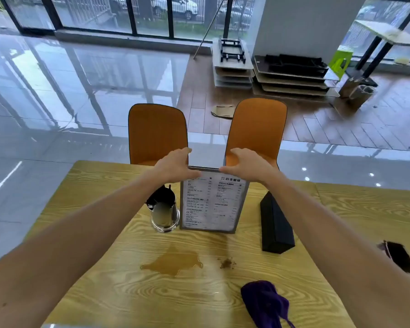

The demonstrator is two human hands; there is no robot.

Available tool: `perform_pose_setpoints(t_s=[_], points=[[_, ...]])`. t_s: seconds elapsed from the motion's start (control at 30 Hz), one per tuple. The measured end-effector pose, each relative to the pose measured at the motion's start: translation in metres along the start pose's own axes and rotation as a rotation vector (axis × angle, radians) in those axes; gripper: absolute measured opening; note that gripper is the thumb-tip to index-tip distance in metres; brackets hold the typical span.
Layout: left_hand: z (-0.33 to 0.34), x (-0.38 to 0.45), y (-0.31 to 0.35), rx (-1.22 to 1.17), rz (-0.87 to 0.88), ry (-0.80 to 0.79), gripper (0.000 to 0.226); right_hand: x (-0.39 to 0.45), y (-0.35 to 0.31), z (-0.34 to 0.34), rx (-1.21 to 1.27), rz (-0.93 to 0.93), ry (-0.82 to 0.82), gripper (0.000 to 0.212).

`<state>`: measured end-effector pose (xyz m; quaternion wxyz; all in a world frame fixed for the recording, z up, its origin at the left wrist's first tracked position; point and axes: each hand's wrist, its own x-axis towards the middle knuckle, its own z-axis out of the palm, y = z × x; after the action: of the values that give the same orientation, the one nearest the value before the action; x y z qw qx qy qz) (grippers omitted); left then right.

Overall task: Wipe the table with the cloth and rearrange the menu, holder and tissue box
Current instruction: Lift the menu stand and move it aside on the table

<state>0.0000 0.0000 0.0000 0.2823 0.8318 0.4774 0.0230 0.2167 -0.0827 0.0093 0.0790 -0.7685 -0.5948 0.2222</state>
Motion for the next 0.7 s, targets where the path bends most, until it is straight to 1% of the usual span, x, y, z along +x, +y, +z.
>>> perform_pose_setpoints(t_s=[0.07,0.13,0.2,0.27,0.3,0.33,0.37,0.4,0.43,0.47,0.5,0.53,0.6,0.7], points=[[0.009,-0.003,-0.001,-0.060,0.003,0.021,0.095,-0.003,0.005,0.009,0.023,0.018,0.014,0.095],[0.023,-0.008,-0.003,-0.142,-0.007,0.045,0.092,-0.011,0.014,0.025,0.097,0.037,0.039,0.102],[0.036,-0.007,-0.005,-0.212,-0.028,0.087,0.094,-0.016,0.023,0.041,0.239,0.087,0.102,0.111],[0.047,-0.002,-0.012,-0.285,-0.076,0.128,0.105,-0.017,0.037,0.056,0.443,0.175,0.145,0.115],[0.052,0.000,-0.015,-0.325,-0.109,0.137,0.108,-0.016,0.045,0.066,0.560,0.219,0.158,0.110],[0.057,0.002,-0.017,-0.366,-0.146,0.135,0.108,-0.015,0.053,0.075,0.677,0.249,0.158,0.098],[0.062,0.003,-0.018,-0.405,-0.183,0.131,0.104,-0.013,0.060,0.084,0.775,0.266,0.142,0.082],[0.066,0.004,-0.020,-0.436,-0.206,0.129,0.093,-0.010,0.066,0.093,0.839,0.267,0.122,0.065],[0.070,0.006,-0.023,-0.447,-0.215,0.123,0.077,-0.007,0.071,0.101,0.875,0.260,0.102,0.051],[0.072,0.007,-0.024,-0.445,-0.220,0.103,0.063,-0.005,0.074,0.108,0.899,0.255,0.088,0.040],[0.075,0.009,-0.028,-0.449,-0.221,0.081,0.053,-0.004,0.075,0.113,0.918,0.256,0.086,0.032],[0.079,0.011,-0.031,-0.456,-0.228,0.061,0.048,-0.004,0.076,0.118,0.927,0.252,0.092,0.027],[0.086,0.013,-0.037,-0.464,-0.259,0.037,0.046,-0.004,0.078,0.126,0.908,0.248,0.103,0.022],[0.100,0.017,-0.044,-0.417,-0.265,0.082,0.046,-0.004,0.082,0.134,0.846,0.218,0.176,0.021]])
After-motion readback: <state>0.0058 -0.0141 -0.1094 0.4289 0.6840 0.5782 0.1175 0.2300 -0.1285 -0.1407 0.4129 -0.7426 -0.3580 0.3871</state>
